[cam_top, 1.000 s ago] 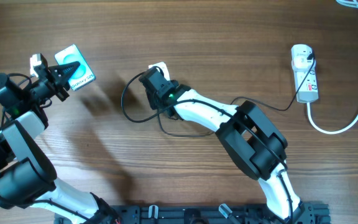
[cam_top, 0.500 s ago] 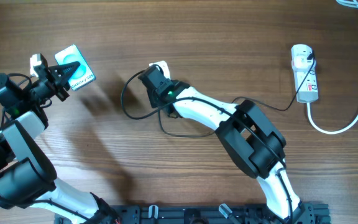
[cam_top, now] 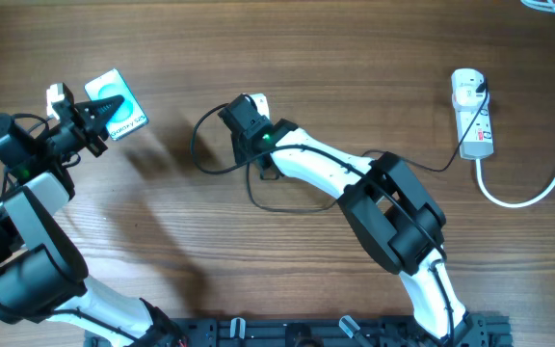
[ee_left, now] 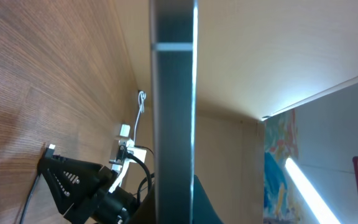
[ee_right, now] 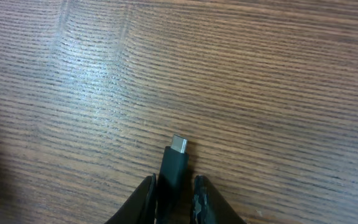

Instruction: Plug charger to phone and switch on socket

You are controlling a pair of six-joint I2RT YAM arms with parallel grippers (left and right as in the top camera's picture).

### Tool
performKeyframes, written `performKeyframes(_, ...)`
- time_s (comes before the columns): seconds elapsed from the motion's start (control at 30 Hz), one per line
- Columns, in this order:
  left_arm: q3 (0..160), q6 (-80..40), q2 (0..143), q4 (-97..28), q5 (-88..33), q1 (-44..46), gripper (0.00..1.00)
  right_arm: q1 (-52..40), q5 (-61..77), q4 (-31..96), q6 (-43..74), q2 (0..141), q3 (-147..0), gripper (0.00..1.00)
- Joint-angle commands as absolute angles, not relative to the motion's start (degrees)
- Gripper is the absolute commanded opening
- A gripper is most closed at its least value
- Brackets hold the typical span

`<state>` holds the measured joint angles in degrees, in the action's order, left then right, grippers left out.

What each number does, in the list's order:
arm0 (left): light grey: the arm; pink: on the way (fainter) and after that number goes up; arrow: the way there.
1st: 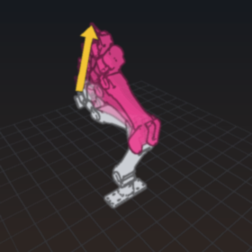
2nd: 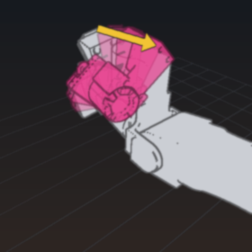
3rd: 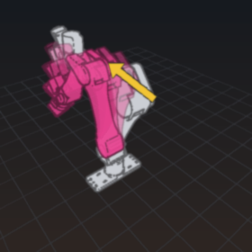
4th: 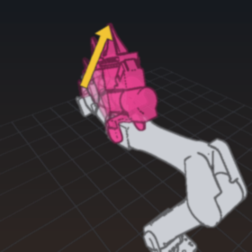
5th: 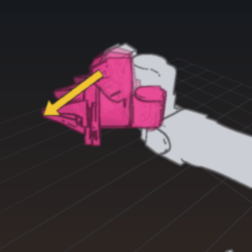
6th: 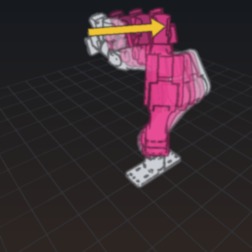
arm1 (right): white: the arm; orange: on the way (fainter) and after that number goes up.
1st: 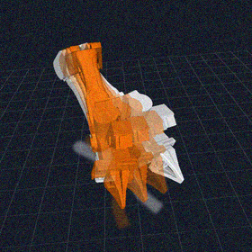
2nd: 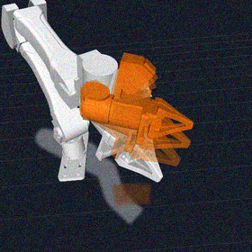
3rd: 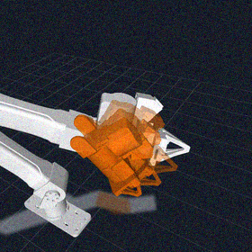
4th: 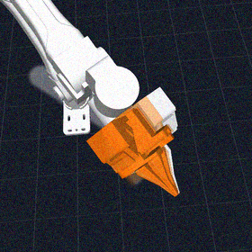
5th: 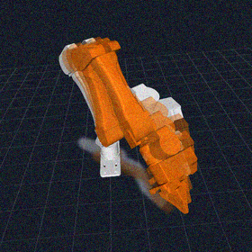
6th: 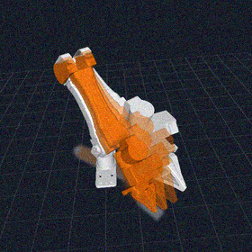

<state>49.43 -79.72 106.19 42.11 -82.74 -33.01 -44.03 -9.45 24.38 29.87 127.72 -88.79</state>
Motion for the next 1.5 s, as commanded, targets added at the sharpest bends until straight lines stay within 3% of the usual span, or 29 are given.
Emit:
performKeyframes(0.0, 50.7, -78.2, 106.5, 42.7, -84.9, -33.2, 0.04, -44.2, -2.5, 27.1, 31.7, 132.0, -86.3, 0.23)
performKeyframes(0.17, 50.7, -78.2, 106.5, 42.7, -84.9, -33.2, 0.04, -44.2, -0.9, 27.1, 32.4, 132.0, -86.3, 0.22)
performKeyframes(0.23, 50.7, -78.2, 106.5, 42.7, -84.9, -33.2, 0.04, -44.2, 0.1, 27.4, 33.2, 132.0, -86.3, 0.13)
performKeyframes(0.4, 50.7, -78.2, 106.5, 42.7, -84.9, -33.2, 0.04, -44.2, 2.0, 28.0, 35.0, 132.0, -86.3, 0.05)
performKeyframes(0.57, 50.7, -78.2, 106.5, 42.7, -85.1, -33.2, 0.04, -44.1, 7.3, 27.9, 34.4, 131.9, -87.0, 0.04)
performKeyframes(0.97, 50.7, -78.1, 106.5, 42.8, -89.1, -32.1, 0.04, -37.6, 39.2, 26.3, 21.4, 120.5, -87.4, 0.04)
performKeyframes(1.47, 50.7, -78.1, 106.5, 47.2, -83.5, -15.6, 0.04, -29.0, 53.2, 25.2, 18.0, 105.4, -72.7, 0.04)
